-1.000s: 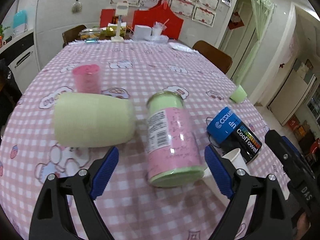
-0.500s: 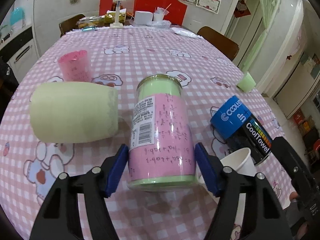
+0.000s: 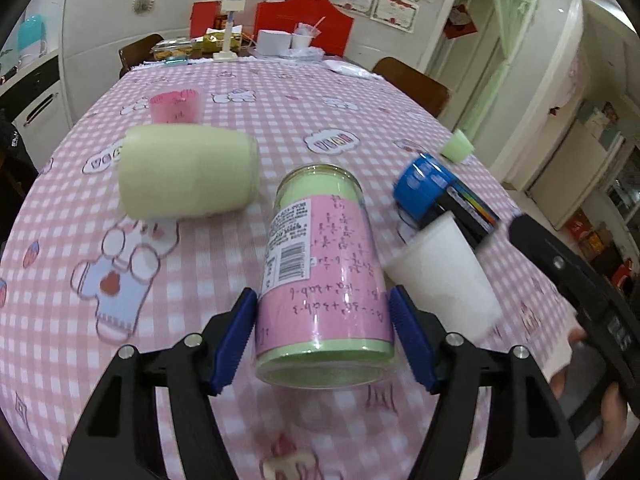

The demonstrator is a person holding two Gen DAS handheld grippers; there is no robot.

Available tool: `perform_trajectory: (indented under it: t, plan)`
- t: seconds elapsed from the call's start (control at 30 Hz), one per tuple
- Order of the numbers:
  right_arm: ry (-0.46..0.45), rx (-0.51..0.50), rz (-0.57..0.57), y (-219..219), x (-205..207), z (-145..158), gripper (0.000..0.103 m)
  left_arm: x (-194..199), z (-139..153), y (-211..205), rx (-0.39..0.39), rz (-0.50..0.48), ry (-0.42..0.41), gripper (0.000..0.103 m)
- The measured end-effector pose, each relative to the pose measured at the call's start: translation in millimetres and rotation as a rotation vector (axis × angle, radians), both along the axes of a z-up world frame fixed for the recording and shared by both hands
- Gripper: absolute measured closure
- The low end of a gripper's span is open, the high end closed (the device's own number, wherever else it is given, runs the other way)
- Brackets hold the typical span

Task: Flip cup upside down
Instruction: 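Lift the pink can with the left gripper while the right gripper approaches it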

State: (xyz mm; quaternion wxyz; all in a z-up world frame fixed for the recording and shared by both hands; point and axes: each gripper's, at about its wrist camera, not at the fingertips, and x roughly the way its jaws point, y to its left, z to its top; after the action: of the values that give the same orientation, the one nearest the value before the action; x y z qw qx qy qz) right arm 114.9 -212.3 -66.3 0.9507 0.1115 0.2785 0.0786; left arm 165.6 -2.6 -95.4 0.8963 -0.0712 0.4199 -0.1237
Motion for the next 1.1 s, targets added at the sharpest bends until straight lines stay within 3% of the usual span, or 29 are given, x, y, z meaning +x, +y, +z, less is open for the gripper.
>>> perform_trajectory:
  t: [0.3, 0.7, 0.83, 0.97, 1.1]
  plan:
    - [0.014, -0.064, -0.016, 25.4, -35.1, -5.2, 0.008, -50.7, -8.1, 9.3, -0.017, -0.051, -0.036, 0.035]
    - [0.054, -0.062, -0.036, 33.7, -50.3, -12.9, 0.008, -74.0, -15.4, 8.4, -0.032, -0.132, -0.070, 0.035]
    - [0.076, -0.023, -0.005, 40.5, -46.2, -11.7, 0.008, -73.6, -13.1, 14.1, -0.063, -0.141, -0.059, 0.035]
    - [0.127, 0.059, 0.035, 46.5, -36.3, -11.3, 0.008, -80.8, 3.9, 30.7, -0.118, -0.146, -0.134, 0.035]
    - [0.214, 0.178, 0.091, 54.7, -26.0, -17.6, 0.008, -80.4, 14.8, 51.9, -0.113, -0.094, -0.184, 0.035]
